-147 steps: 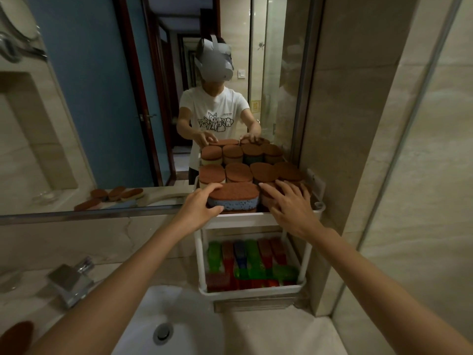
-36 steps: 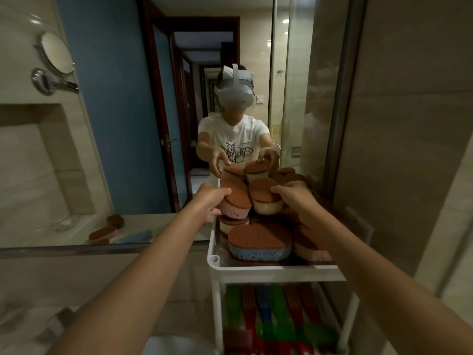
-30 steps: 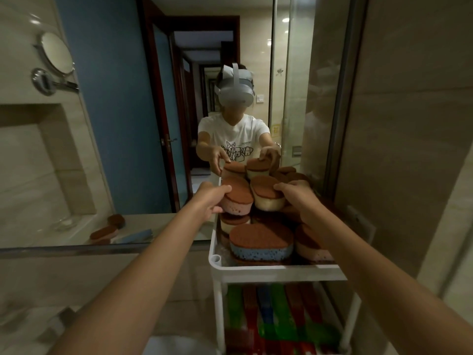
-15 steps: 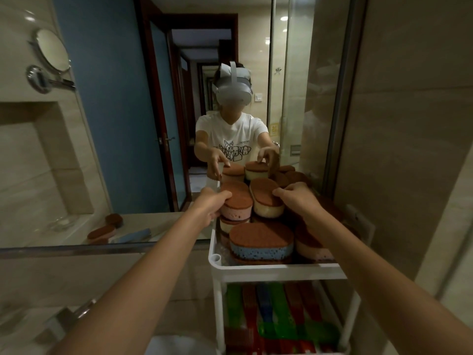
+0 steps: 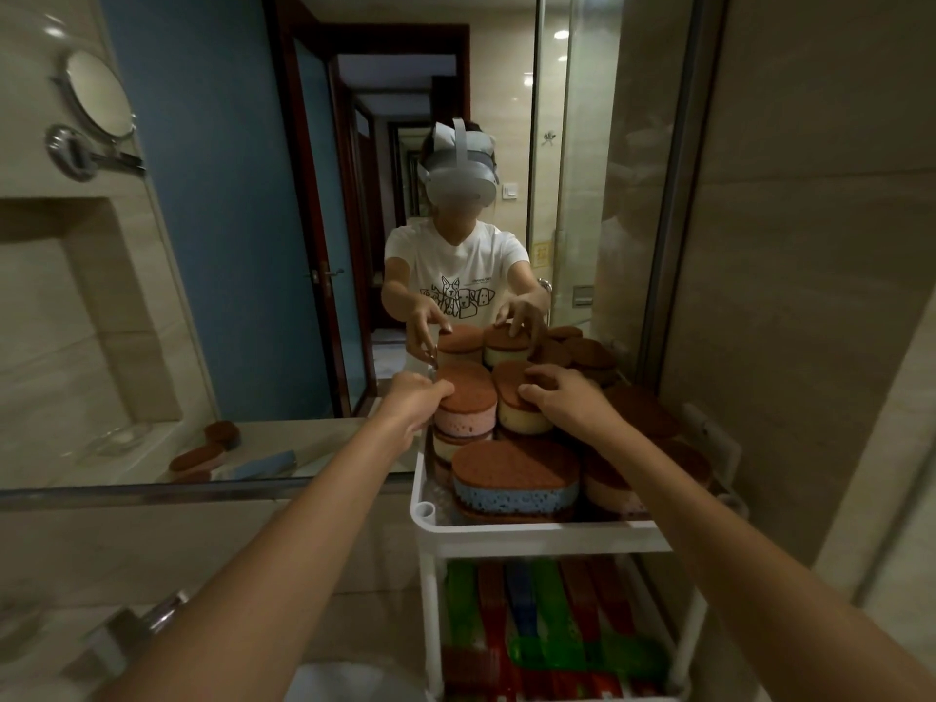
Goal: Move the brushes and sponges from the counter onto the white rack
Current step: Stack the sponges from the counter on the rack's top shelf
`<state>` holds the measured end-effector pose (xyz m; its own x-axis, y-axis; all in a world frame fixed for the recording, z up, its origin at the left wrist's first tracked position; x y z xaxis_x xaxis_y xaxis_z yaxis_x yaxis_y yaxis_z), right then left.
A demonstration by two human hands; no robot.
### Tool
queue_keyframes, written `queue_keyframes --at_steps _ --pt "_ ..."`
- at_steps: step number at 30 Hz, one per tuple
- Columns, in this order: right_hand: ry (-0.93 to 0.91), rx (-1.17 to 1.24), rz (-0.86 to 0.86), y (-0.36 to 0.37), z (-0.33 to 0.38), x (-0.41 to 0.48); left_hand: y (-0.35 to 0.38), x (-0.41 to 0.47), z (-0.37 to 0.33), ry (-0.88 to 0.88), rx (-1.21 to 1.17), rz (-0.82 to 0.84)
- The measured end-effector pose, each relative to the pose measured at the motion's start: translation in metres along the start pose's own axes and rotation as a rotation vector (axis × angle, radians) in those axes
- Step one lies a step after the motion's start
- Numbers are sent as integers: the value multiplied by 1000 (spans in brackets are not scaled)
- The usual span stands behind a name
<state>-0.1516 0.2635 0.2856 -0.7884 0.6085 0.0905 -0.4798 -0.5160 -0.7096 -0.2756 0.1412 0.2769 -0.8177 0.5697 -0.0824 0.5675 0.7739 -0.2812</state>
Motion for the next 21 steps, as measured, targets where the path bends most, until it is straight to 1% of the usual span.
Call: queue_keyframes --at_steps 3,9,11,13,15,17,19,21 --pt "-11 -133 12 -1 2 3 0 1 1 14 2 4" --pt "22 -304 47 1 8 10 -1 -5 -3 -29 -4 38" --pt "45 -336 55 3 11 8 -1 -8 -6 -31 12 63" --pt "53 -334 7 2 13 4 -4 -13 -10 -14 41 63" --pt "2 -319 -119 1 21 -9 -9 -18 -14 24 105 33" --pt "-114 -308 -210 3 35 -27 -18 -27 -19 65 166 8" --pt "-228 -245 -257 13 53 -49 -34 -40 -17 114 199 -14" --pt "-296 -140 -272 32 74 -71 -57 -56 -6 139 195 -27"
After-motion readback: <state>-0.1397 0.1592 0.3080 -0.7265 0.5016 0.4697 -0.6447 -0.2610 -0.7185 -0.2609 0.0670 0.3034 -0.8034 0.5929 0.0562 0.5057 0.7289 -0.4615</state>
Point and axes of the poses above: each hand's wrist, its own x-axis towards the middle knuckle, its own y-axis out of the palm, z = x × y, the point moved 2 cm from there along x, towards the middle knuckle, and after that the axes turned 4 degrees about z, right-handed, at the moved point
